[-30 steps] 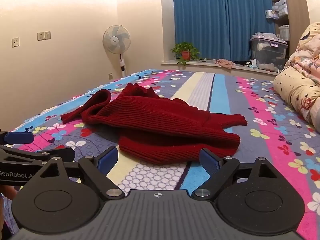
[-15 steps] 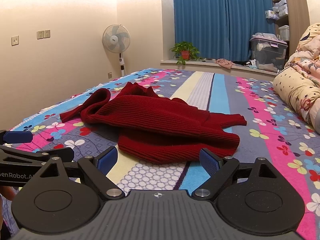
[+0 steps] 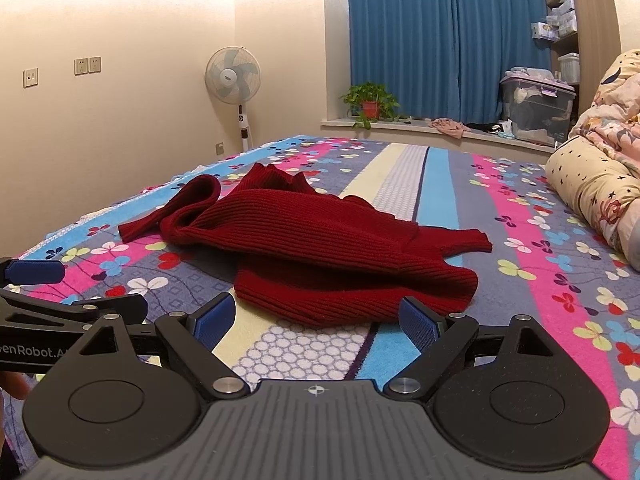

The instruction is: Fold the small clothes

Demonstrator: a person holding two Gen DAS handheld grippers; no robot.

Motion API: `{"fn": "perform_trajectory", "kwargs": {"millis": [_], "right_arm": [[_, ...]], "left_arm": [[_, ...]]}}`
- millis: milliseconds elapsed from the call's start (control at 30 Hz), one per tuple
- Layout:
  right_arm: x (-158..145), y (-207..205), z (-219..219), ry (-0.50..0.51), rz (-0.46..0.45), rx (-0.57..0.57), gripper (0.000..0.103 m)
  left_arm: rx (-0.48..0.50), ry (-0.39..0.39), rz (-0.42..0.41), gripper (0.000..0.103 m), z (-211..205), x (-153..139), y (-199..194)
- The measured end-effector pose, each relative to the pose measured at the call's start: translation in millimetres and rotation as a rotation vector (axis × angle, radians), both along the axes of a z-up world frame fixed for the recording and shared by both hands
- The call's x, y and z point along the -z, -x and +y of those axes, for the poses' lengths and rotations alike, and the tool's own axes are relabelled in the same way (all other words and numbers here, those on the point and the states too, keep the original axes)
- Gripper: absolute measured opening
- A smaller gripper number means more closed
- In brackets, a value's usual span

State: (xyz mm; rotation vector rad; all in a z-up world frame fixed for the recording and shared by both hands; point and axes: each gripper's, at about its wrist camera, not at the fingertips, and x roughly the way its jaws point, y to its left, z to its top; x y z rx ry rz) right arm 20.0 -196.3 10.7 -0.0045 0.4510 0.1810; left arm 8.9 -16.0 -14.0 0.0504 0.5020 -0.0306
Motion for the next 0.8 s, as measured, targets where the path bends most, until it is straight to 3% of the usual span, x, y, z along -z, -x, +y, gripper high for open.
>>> {"fn": "perform_trajectory", "kwargs": {"millis": [800], "right_arm": [[-0.4, -0.1, 0.7, 0.019, -0.005, 0.000, 0.090]], "left_arm": [[0.000, -0.001, 0.000, 0.102, -0.1, -0.3, 0.0]]}}
